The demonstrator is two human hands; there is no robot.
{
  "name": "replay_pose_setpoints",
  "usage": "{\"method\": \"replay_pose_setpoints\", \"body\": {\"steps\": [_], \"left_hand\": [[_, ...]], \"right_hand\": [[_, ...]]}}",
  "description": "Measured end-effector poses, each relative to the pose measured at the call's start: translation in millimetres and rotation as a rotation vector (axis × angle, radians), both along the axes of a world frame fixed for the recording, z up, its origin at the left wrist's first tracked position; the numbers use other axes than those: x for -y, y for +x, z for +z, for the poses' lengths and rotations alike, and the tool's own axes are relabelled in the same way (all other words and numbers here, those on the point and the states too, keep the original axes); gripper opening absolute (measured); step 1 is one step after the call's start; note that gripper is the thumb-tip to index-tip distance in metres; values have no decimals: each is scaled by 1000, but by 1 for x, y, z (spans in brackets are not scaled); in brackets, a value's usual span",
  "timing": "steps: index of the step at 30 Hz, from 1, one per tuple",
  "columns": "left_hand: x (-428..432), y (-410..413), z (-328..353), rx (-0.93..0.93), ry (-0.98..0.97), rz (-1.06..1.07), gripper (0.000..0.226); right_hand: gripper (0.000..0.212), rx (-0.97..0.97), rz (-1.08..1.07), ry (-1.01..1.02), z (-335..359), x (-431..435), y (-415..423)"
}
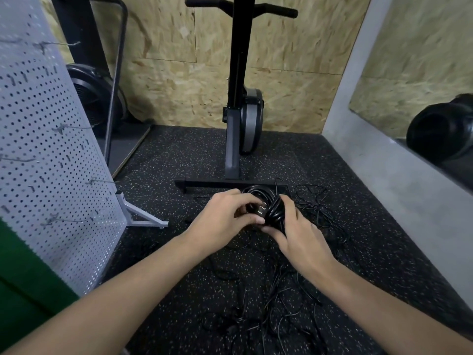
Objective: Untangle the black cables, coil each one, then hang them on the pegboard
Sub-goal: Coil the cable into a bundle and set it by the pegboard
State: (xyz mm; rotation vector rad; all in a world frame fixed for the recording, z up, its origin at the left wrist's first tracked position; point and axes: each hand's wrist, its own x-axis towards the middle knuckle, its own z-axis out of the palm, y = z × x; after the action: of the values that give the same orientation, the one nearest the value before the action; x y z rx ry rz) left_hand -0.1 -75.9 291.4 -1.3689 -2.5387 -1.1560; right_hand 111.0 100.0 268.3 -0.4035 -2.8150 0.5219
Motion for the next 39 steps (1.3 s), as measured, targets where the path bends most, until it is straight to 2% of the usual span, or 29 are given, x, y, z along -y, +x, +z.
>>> {"method": "replay_pose_setpoints", "body": {"steps": [10,15,18,30,35,39], "left_hand": [[-4,4,9,75,186,215,19],[1,0,21,214,111,186,45],[6,-9,26,221,49,150,49],[14,-11,25,260,-8,112,31],[10,-7,18,256,75,96,37],[4,-3,17,379,176,118,22]], "right_hand": [[78,-138,69,17,4,-1,-1],[80,-136,98,142,6,-4,3],[79,-143,125,213,5,-3,5],[79,-159,191,283,0,3,3],[80,-124,138,202,3,6,5],[79,-148,111,180,5,8,4]]}}
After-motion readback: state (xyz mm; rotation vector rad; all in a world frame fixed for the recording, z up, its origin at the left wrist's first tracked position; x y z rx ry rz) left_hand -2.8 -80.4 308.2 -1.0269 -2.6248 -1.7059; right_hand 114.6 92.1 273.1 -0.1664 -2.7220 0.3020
